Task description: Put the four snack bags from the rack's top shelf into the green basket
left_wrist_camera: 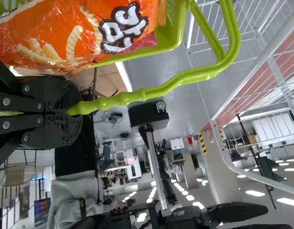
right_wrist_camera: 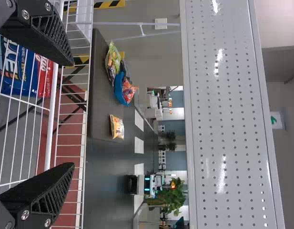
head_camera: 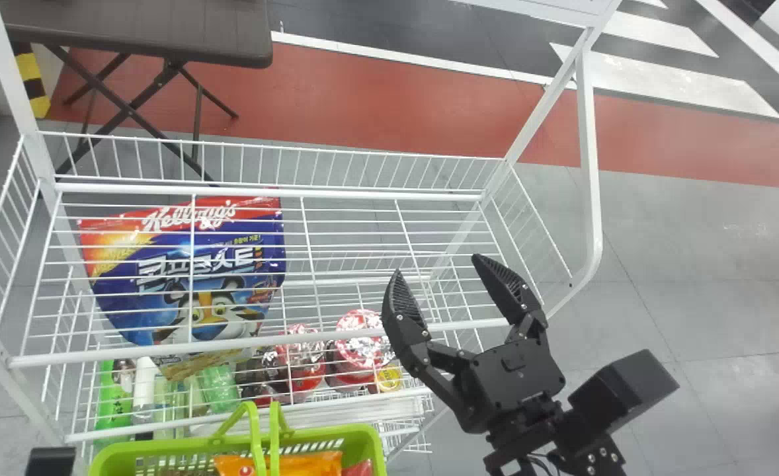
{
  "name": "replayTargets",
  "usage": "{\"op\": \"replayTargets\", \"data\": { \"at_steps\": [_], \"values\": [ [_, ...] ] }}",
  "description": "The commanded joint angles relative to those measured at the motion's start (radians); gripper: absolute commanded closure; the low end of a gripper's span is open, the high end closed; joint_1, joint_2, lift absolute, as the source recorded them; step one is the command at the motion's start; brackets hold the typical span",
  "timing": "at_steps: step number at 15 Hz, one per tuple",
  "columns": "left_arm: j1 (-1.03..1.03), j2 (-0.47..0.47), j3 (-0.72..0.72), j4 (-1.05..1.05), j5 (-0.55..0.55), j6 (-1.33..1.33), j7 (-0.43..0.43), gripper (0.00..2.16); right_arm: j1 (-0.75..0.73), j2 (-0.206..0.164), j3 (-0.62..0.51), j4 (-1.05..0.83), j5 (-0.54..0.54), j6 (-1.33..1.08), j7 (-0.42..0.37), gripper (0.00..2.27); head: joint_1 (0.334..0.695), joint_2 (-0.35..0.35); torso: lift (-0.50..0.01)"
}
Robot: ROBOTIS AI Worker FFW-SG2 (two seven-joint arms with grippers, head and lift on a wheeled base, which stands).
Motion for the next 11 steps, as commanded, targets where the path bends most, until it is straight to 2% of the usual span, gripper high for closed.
{"op": "replayTargets", "data": {
  "at_steps": [1,11],
  "values": [
    [0.0,0.0,0.002,0.001,0.0,0.0,-0.003,2.15,0.002,0.0,-0.002,0.001,-0.002,-0.009,0.0,0.06,0.695,-0.35,0.0],
    [0.0,0.0,0.005,-0.002,0.002,0.0,-0.004,2.15,0.005,-0.002,-0.011,0.013,-0.029,-0.055,0.002,0.06,0.695,-0.35,0.0]
  ]
}}
